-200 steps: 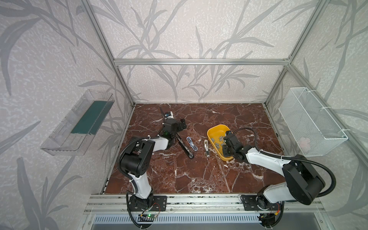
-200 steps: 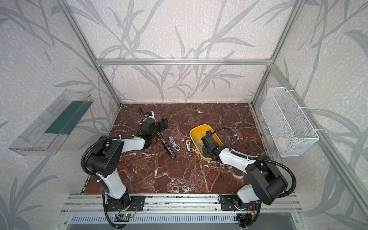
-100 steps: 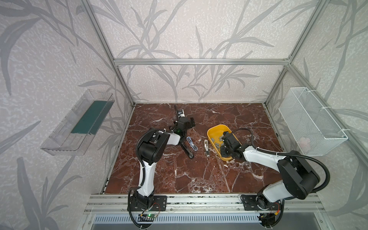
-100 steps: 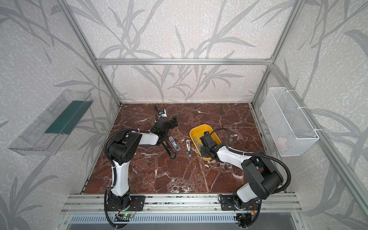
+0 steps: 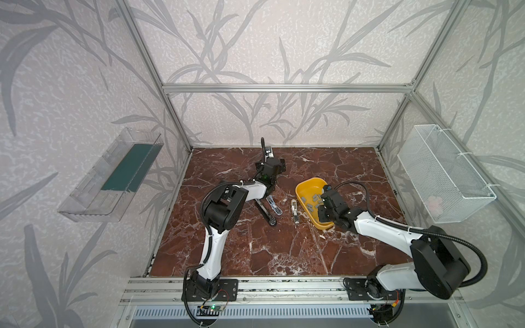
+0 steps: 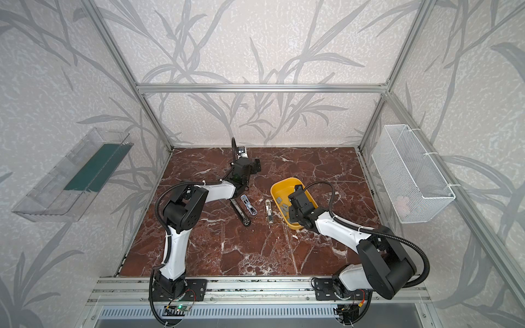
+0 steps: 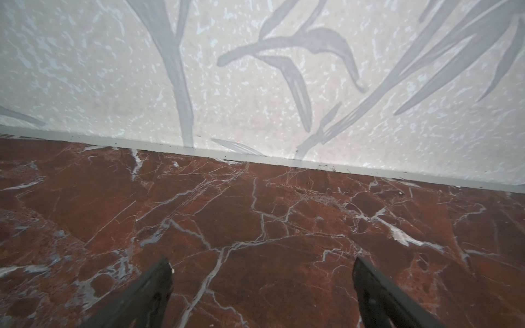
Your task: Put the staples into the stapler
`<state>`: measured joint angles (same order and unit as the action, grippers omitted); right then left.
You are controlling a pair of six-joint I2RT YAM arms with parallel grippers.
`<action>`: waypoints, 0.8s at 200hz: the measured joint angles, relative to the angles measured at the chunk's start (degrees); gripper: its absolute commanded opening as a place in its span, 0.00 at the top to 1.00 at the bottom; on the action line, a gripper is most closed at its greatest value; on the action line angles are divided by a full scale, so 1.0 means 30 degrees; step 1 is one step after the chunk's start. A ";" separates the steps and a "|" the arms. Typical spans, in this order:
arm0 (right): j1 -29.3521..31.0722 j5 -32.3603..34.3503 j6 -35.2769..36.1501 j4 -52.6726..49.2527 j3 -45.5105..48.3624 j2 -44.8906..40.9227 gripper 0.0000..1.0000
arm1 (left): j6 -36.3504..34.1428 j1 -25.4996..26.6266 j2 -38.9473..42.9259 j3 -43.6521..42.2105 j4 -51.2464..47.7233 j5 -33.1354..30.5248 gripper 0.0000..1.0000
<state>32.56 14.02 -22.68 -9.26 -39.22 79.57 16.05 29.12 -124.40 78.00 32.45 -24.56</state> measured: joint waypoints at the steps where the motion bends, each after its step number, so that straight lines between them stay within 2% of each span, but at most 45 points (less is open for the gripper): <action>1: -0.0007 0.0007 0.0000 0.0000 0.0000 0.0000 0.67 | -0.0007 0.0007 -0.0015 0.0007 -0.0015 -0.0015 0.01; 60: -0.1129 -0.0044 0.0255 0.0044 -0.0765 0.0991 0.67 | -0.0495 0.0131 -0.0073 0.0138 -0.0663 -0.0284 0.01; 111: -0.2259 0.0153 0.0823 0.0197 -0.4102 0.5107 0.74 | -0.1056 0.0146 -0.0073 -0.0393 0.0277 0.0131 0.01; 160: -0.2412 0.0903 0.0947 -0.1093 -0.7665 0.8371 0.75 | -0.1224 0.0146 -0.0073 -0.0452 0.0255 0.0656 0.01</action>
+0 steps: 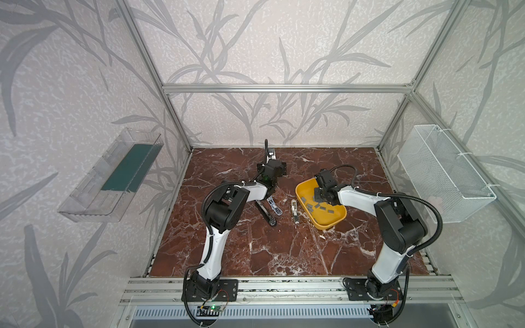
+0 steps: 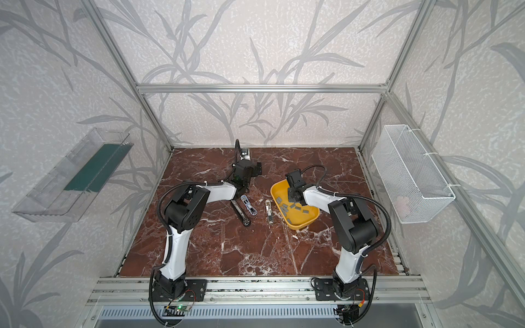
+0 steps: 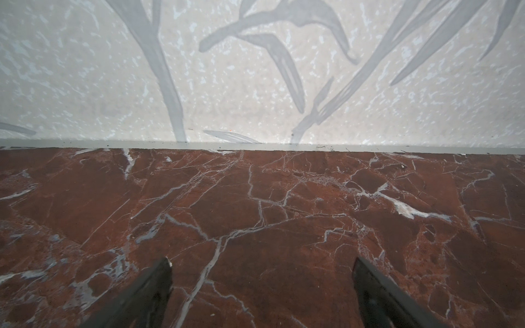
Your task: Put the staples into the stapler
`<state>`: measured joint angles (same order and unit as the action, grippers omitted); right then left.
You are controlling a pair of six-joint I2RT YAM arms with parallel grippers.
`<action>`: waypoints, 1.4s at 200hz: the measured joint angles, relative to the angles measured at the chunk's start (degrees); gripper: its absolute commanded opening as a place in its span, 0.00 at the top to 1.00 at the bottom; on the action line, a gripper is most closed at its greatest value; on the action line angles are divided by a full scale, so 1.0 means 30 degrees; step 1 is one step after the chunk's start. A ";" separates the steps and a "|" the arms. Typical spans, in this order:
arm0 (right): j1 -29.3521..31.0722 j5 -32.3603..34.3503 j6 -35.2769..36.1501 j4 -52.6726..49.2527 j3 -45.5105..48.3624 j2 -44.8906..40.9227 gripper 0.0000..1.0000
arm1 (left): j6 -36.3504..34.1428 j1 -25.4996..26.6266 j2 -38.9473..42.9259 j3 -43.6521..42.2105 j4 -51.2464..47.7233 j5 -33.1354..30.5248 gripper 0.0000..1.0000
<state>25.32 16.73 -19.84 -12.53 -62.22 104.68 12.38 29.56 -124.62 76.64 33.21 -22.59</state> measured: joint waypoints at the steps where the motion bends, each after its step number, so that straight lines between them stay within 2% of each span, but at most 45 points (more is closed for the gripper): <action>1: -0.0007 0.0000 0.0000 -0.0007 -0.0029 0.0015 0.75 | 0.0000 0.0000 0.0000 0.0007 0.0000 0.0015 0.01; 71: -0.0357 0.0270 -0.0204 -0.1596 -0.1741 0.1574 0.78 | -0.0095 0.0000 0.0000 0.0342 -0.0532 0.0423 0.01; 136: -0.0459 0.0321 -0.0838 -0.2113 -0.1734 0.1698 0.81 | -0.0131 0.0000 0.0000 0.0401 -0.0685 0.0576 0.01; 224: -0.0561 -0.0415 -0.1100 -0.1071 0.0066 0.0495 0.73 | -0.0146 0.0000 0.0000 0.0627 -0.0852 0.0918 0.01; 280: -0.0627 -0.0663 -0.1078 -0.0976 0.1129 -0.1151 0.73 | -0.0146 0.0000 0.0000 0.0656 -0.0860 0.0998 0.01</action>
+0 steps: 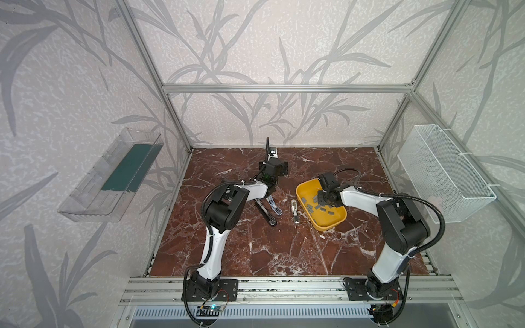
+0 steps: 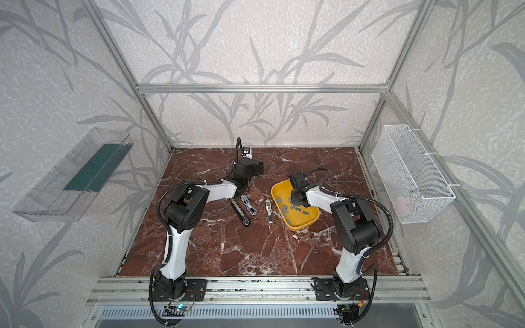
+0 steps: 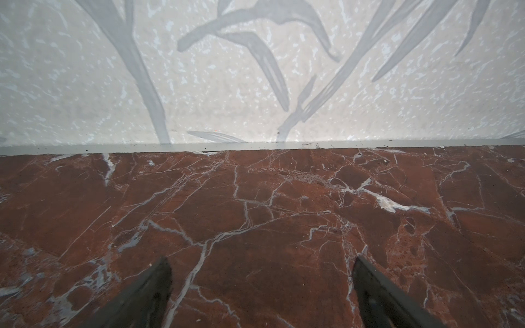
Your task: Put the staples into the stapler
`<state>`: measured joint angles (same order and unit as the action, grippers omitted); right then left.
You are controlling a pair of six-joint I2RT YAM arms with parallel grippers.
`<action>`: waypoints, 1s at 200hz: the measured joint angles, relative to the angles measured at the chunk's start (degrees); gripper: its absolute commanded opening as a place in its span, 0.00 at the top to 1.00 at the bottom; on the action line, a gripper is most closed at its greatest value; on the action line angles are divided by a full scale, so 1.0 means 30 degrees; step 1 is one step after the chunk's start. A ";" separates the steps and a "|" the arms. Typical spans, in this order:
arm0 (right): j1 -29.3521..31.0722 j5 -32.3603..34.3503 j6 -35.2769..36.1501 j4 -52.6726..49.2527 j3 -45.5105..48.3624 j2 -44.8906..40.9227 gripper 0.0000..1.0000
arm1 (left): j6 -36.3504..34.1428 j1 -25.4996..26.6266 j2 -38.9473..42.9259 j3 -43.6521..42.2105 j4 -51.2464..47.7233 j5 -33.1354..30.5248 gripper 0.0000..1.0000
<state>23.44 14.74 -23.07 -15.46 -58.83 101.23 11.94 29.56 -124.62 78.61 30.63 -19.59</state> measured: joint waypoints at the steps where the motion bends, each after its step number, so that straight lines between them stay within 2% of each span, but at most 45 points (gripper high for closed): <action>1: 0.0000 0.0000 0.0000 0.0000 0.0007 -0.0044 0.73 | 0.0000 0.0000 0.0000 0.0000 0.0000 0.0000 0.01; 38: -0.0058 -0.0007 0.0291 -0.0102 0.0109 -0.1246 0.73 | -0.0066 0.0000 0.0000 0.0000 0.0000 0.0102 0.01; 79: -0.0124 -0.0335 0.0867 -0.0488 0.0109 -0.1246 0.75 | -0.0634 0.0000 0.0000 0.0000 -0.0044 0.1078 0.01; 91: -0.0160 -0.0714 0.1100 -0.0437 0.0102 -0.1180 0.79 | -0.0678 -0.0029 0.0000 0.0000 -0.0211 0.1370 0.01; 99: -0.0160 -0.1158 0.1290 -0.0364 0.0109 -0.1137 0.87 | -0.0627 -0.0182 0.0044 0.0000 -0.0459 0.1676 0.01; 106: -0.0168 -0.1625 0.1443 -0.0189 0.0138 -0.1115 1.00 | -0.0554 -0.0284 0.0124 -0.0044 -0.0787 0.2055 0.01; 155: -0.0168 -0.2929 0.1515 0.0911 0.0372 -0.1217 1.00 | 0.0481 -0.1872 0.3155 -0.2892 -0.1275 0.4801 0.01; 176: -0.0408 -0.4517 0.0940 0.3971 0.2725 -0.2251 1.00 | 0.0546 -0.2565 0.4779 -0.3657 -0.1392 0.5413 0.01; 187: -0.0153 -0.4131 0.0656 0.3483 0.3286 -0.2572 1.00 | 0.0444 -0.2667 0.5537 -0.4007 -0.1399 0.5778 0.01; 200: 0.0495 -0.2871 0.0670 0.1494 0.2062 -0.2011 1.00 | 0.0277 -0.2652 0.6171 -0.4262 -0.1450 0.6360 0.01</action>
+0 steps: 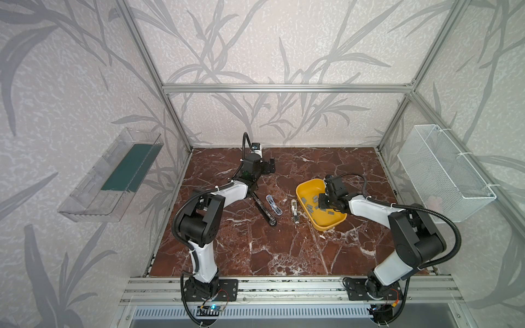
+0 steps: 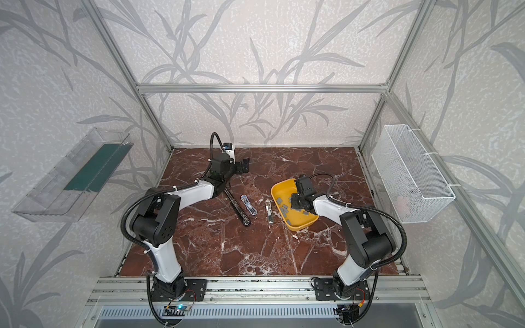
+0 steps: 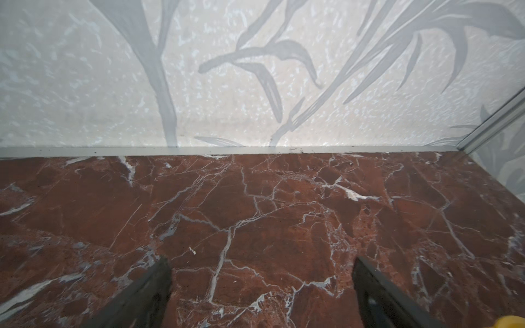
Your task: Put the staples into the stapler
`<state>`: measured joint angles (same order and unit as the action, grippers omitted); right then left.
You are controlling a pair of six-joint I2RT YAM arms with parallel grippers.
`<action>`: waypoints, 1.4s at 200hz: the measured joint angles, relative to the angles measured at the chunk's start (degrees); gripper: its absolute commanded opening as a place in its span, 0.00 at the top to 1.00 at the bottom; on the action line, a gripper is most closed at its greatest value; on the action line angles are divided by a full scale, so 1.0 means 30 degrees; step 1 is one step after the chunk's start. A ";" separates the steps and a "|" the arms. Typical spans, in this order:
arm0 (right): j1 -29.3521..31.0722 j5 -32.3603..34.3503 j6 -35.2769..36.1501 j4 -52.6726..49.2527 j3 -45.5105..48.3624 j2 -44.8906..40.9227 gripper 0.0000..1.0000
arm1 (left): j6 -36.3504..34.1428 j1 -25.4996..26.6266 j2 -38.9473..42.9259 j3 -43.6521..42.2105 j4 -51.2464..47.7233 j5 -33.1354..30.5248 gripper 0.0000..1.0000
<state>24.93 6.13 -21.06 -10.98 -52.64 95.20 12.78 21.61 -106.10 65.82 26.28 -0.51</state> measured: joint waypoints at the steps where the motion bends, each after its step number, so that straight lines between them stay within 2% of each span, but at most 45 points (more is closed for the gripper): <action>1: 0.0087 0.0087 0.0000 -0.0124 -0.0175 0.0080 1.00 | 0.0000 0.0000 0.0022 -0.0007 -0.0007 0.0015 0.01; 13: 0.0554 -0.0160 -0.0087 0.0029 -0.1027 0.0372 1.00 | -0.0102 -0.0007 0.0306 -0.0051 -0.0080 0.0583 0.01; 26: 0.0561 -0.0969 -0.0466 0.1078 -0.0583 -0.0138 1.00 | -0.0124 -0.0051 0.0372 -0.0117 -0.0080 0.1275 0.01; 61: 0.0204 0.1071 -0.0976 -0.0211 -0.0240 -0.0488 1.00 | -0.0124 -0.0299 0.0372 -0.0641 -0.0117 0.2557 0.01; 84: 0.0350 0.1260 -0.0933 0.0277 0.0627 -0.0998 1.00 | -0.0204 -0.0415 0.0372 -0.0882 0.0029 0.2965 0.01; 117: 0.0372 0.1144 -0.0612 -0.0714 -0.0532 -0.0299 1.00 | -0.0379 -0.0532 0.0379 -0.1341 0.0262 0.3293 0.01; 149: 0.0372 0.0415 -0.0036 -0.0685 -0.0532 -0.0255 0.82 | -0.0750 -0.0532 0.0532 -0.1523 0.0328 0.3417 0.01; 193: 0.0342 0.0138 0.0350 -0.1800 -0.0882 0.0080 0.82 | -0.1413 -0.0554 0.1486 -0.2266 0.0692 0.3300 0.01; 218: 0.0328 0.0423 0.0393 -0.2980 -0.1027 0.0044 0.77 | -0.1858 -0.0597 0.2047 -0.2608 0.0714 0.3016 0.01; 251: 0.0335 0.0845 0.1093 -0.4575 -0.0794 -0.0568 0.78 | -0.2463 -0.0699 0.2521 -0.3104 0.0831 0.2375 0.01; 280: 0.0335 0.0605 0.1800 -0.5129 -0.0823 -0.0481 0.87 | -0.2739 -0.0765 0.2528 -0.3147 0.0823 0.2076 0.01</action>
<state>25.93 7.94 -15.66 -26.37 -55.11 93.76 4.56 19.31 -98.52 56.38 28.75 5.72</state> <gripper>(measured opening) 0.168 0.992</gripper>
